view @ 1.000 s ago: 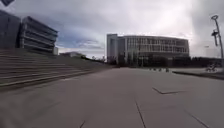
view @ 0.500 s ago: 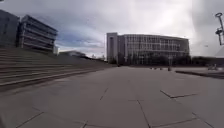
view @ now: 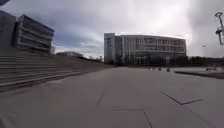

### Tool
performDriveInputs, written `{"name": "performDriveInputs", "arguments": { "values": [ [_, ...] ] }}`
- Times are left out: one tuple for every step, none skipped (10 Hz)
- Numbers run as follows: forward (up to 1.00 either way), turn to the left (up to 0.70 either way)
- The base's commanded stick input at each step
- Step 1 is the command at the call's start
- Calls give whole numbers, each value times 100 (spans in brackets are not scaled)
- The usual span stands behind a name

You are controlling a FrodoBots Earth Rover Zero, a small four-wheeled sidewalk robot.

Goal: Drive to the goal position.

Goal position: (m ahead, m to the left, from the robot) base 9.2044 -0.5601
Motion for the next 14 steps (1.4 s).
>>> {"name": "performDriveInputs", "arguments": {
  "values": [
    [70, 0],
    [70, 0],
    [70, 0],
    [70, 0],
    [70, 0],
    [70, 2],
    [70, 2],
    [70, 2],
    [70, 2],
    [70, 0],
    [70, 0],
    [70, 0],
    [70, 0],
    [70, 0]
  ]
}}
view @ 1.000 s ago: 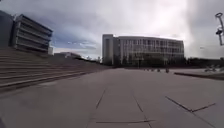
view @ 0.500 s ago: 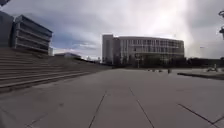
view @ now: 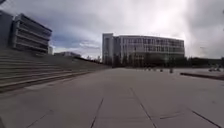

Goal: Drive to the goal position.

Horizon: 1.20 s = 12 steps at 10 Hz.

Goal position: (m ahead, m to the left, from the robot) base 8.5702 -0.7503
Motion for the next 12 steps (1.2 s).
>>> {"name": "performDriveInputs", "arguments": {
  "values": [
    [70, 0],
    [70, 0],
    [70, 0],
    [70, 0],
    [70, 0],
    [70, 0],
    [70, 0],
    [70, 0],
    [70, 0],
    [70, 0],
    [70, 0],
    [70, 0]
  ]
}}
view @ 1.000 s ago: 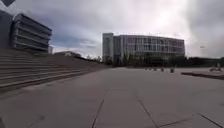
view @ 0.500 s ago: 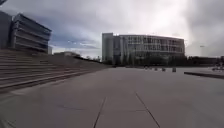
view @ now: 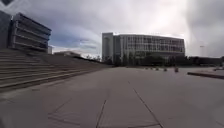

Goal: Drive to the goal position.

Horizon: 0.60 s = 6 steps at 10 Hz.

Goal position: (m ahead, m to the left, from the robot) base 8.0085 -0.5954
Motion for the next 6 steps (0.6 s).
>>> {"name": "performDriveInputs", "arguments": {
  "values": [
    [70, 0],
    [70, 0],
    [70, 0],
    [70, 0],
    [70, 0],
    [70, 0]
  ]
}}
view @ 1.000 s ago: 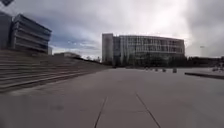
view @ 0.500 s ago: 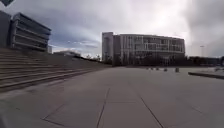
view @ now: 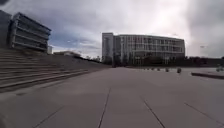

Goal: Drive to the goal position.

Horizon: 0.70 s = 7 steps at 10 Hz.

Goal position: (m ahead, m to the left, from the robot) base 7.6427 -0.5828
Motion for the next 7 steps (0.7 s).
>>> {"name": "performDriveInputs", "arguments": {
  "values": [
    [70, 0],
    [70, 0],
    [70, 0],
    [70, 0],
    [70, 0],
    [70, 0],
    [70, 0]
  ]
}}
